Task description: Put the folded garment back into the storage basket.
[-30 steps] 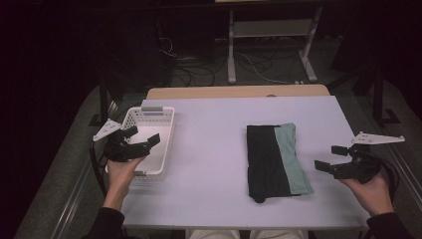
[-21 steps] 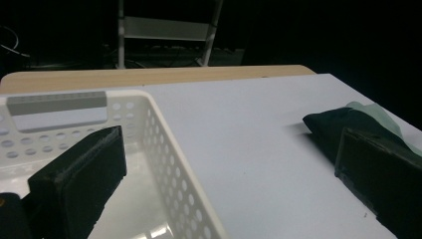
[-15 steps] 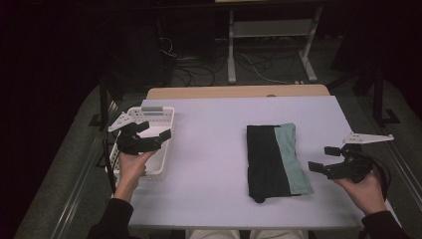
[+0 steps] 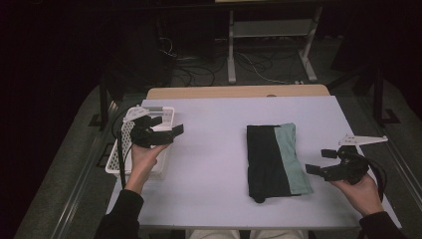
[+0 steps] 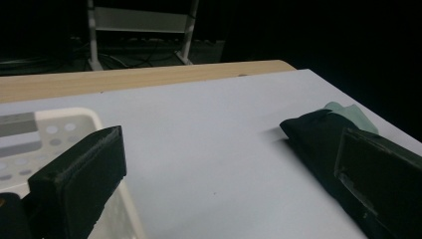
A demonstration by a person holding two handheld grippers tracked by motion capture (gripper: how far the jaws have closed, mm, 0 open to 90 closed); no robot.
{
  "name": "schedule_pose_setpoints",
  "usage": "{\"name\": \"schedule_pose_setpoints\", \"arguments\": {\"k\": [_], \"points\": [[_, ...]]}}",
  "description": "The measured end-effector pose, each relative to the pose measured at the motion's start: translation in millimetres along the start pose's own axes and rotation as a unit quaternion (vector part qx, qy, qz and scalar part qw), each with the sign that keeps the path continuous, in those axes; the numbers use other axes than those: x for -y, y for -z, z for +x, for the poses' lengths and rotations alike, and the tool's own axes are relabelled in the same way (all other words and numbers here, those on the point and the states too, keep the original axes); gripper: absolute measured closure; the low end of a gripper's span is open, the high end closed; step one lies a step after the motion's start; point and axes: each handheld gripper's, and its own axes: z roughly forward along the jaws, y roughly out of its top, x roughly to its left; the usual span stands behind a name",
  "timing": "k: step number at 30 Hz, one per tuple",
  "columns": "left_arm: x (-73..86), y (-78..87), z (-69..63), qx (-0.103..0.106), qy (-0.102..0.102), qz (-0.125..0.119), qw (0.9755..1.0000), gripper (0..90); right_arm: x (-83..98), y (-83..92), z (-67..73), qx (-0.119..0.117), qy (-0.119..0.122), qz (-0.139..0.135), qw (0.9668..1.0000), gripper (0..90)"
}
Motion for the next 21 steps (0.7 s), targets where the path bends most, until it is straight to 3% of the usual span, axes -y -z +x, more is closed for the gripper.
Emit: {"name": "schedule_pose_setpoints", "arguments": {"k": [21], "points": [[-2.7, -52.4, -20.2, 0.033, 0.000, 0.030, 0.9990, 0.0, 7.0, -20.0, 3.7, -0.015, -0.003, 0.033, 0.9993, 0.0]]}}
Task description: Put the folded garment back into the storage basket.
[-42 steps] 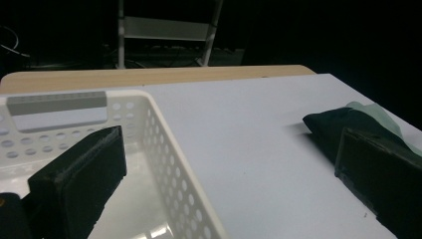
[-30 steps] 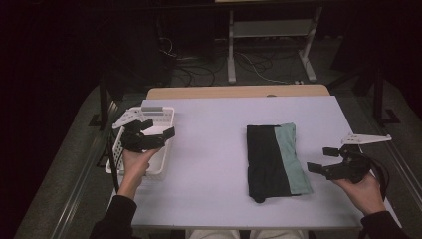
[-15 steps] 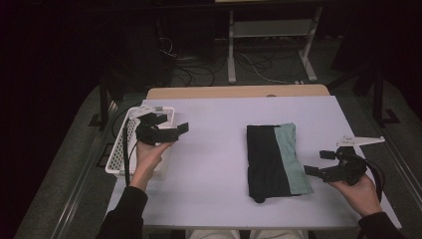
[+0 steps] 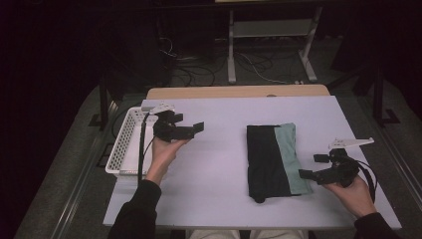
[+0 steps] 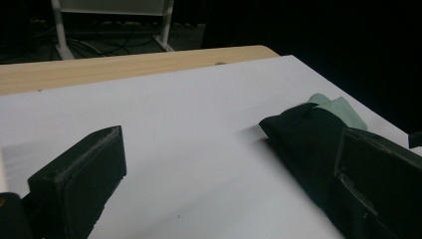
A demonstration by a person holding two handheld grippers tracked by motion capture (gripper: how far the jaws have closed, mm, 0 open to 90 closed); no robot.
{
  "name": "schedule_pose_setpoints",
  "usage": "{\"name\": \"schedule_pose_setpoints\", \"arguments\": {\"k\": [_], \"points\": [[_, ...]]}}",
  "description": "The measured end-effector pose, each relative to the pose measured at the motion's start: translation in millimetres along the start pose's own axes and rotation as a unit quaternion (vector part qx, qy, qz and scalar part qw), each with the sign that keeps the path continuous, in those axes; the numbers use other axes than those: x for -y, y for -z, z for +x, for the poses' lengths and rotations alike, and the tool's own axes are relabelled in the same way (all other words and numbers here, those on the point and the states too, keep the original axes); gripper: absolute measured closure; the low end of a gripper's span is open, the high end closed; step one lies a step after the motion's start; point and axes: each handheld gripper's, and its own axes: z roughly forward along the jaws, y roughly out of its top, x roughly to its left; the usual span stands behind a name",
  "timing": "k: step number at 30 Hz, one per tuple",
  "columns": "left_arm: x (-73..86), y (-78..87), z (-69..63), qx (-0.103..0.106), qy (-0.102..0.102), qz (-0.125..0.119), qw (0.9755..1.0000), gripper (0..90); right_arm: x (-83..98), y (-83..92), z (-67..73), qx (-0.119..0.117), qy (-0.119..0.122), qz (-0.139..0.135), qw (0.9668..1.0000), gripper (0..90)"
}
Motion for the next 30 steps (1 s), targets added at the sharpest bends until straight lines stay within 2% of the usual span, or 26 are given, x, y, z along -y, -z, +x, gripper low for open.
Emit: {"name": "schedule_pose_setpoints", "arguments": {"k": [6, 14, 18, 28, 30], "points": [[-0.1, -16.7, -7.0, 0.005, 0.004, -0.008, 0.9999, 0.0, 2.7, -5.1, 0.0, -0.004, -0.001, 0.010, 0.9999, 0.0], [1.3, -39.3, -13.5, 0.009, 0.000, 0.008, 0.9999, 0.0, 5.6, -10.2, 2.2, -0.008, -0.003, 0.020, 0.9998, 0.0], [3.3, -46.0, -15.8, 0.006, -0.009, 0.012, 0.9999, 0.0, 6.3, -11.8, 3.2, -0.009, -0.002, 0.024, 0.9997, 0.0], [7.0, -69.6, -17.6, 0.023, -0.003, 0.027, 0.9994, 0.0, 8.8, -18.2, 5.0, -0.016, -0.001, 0.036, 0.9992, 0.0], [6.6, -76.4, -15.4, 0.024, 0.007, 0.028, 0.9993, 0.0, 9.1, -21.2, 5.7, -0.016, 0.000, 0.043, 0.9989, 0.0]]}}
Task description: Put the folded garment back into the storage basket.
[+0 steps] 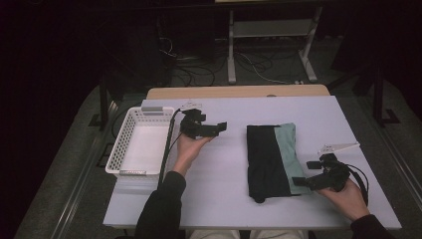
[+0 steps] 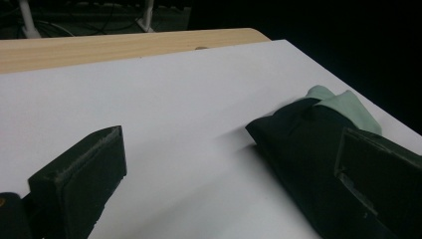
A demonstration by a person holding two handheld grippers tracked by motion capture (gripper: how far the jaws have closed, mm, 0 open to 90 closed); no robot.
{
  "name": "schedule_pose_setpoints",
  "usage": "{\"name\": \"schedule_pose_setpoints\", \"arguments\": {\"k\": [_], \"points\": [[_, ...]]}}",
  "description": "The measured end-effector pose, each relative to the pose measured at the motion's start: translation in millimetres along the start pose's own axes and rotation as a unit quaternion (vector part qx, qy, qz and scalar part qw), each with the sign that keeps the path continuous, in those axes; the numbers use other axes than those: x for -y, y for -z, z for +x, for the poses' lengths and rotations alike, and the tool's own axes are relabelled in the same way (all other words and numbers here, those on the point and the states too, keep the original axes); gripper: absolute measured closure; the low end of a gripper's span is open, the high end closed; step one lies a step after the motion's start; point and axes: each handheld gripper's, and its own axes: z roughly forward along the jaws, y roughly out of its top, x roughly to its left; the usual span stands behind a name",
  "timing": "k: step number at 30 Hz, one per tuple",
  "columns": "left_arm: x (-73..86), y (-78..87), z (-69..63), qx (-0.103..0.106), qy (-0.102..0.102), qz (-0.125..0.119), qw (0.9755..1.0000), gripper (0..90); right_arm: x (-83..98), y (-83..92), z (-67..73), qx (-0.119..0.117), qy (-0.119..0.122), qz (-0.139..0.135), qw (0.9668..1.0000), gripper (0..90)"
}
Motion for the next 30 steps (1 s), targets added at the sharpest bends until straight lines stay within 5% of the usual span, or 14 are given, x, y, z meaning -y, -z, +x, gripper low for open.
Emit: {"name": "schedule_pose_setpoints", "arguments": {"k": [5, 9, 14, 30], "points": [[0.6, -9.4, 1.1, 0.002, 0.007, -0.001, 1.0000, 0.0, 0.4, -2.8, 1.3, -0.003, 0.003, 0.008, 1.0000, 0.0], [7.2, -22.0, 6.5, 0.031, 0.041, -0.003, 0.9987, 0.0, 1.0, -4.4, 1.0, -0.001, -0.001, 0.016, 0.9999, 0.0], [13.7, -34.0, 8.9, 0.034, 0.056, 0.000, 0.9979, 0.0, 1.4, -4.4, -0.4, -0.003, -0.005, 0.019, 0.9998, 0.0], [31.0, -65.5, 8.1, 0.043, 0.077, 0.035, 0.9955, 0.0, 3.9, -7.3, -1.4, -0.013, -0.012, 0.035, 0.9992, 14.0]]}}
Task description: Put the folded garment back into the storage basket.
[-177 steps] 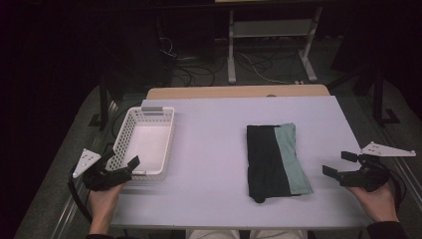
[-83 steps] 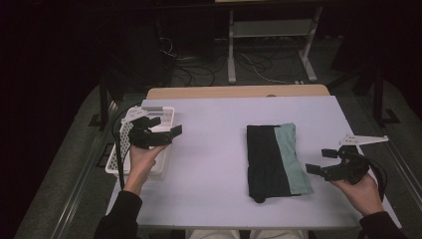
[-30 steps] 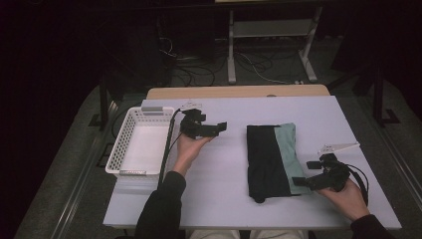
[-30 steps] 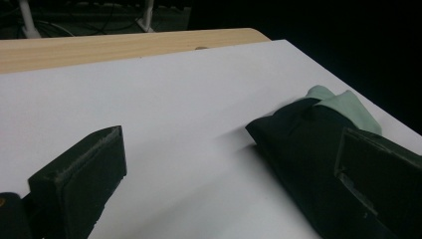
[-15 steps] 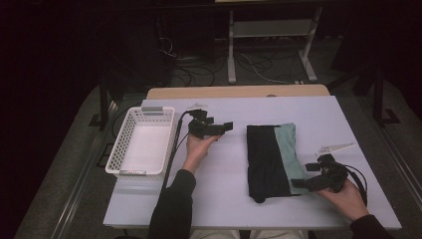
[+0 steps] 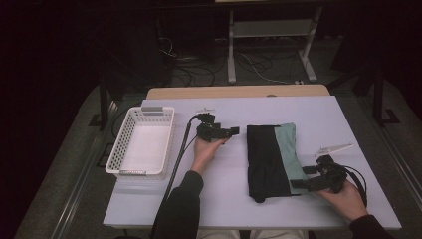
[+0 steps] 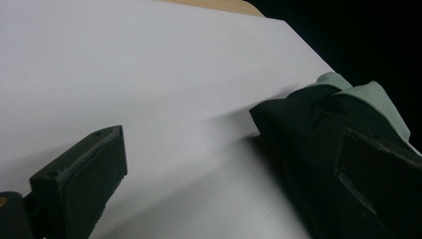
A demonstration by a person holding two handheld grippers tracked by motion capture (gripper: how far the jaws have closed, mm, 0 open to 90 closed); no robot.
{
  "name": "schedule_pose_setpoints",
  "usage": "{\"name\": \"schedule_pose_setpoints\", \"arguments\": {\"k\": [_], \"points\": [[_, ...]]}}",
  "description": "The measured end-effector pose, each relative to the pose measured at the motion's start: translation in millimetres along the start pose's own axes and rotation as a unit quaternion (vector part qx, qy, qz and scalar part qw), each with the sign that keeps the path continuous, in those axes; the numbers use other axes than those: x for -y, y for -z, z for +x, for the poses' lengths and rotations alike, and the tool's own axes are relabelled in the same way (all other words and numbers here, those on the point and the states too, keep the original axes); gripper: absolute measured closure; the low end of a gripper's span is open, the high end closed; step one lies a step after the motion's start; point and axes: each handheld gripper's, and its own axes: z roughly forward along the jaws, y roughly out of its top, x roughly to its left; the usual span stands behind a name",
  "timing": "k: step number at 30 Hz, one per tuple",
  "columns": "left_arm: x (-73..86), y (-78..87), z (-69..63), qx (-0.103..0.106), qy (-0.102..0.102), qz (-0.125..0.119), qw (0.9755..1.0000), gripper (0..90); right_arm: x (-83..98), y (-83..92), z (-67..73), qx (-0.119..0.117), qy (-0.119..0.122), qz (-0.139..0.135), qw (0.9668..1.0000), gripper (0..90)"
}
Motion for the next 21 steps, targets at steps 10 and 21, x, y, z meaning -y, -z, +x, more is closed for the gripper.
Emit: {"name": "schedule_pose_setpoints", "arguments": {"k": [10, 21], "points": [[5.3, -17.5, -3.3, 0.021, 0.010, 0.017, 0.9996, 3.1, 0.2, -1.6, 0.2, -0.014, 0.005, 0.011, 0.9998, 29.4], [3.2, -30.9, -10.3, 0.039, 0.010, 0.033, 0.9986, 10.9, -1.1, -2.7, 2.3, -0.022, 0.013, 0.019, 0.9995, 54.8]]}}
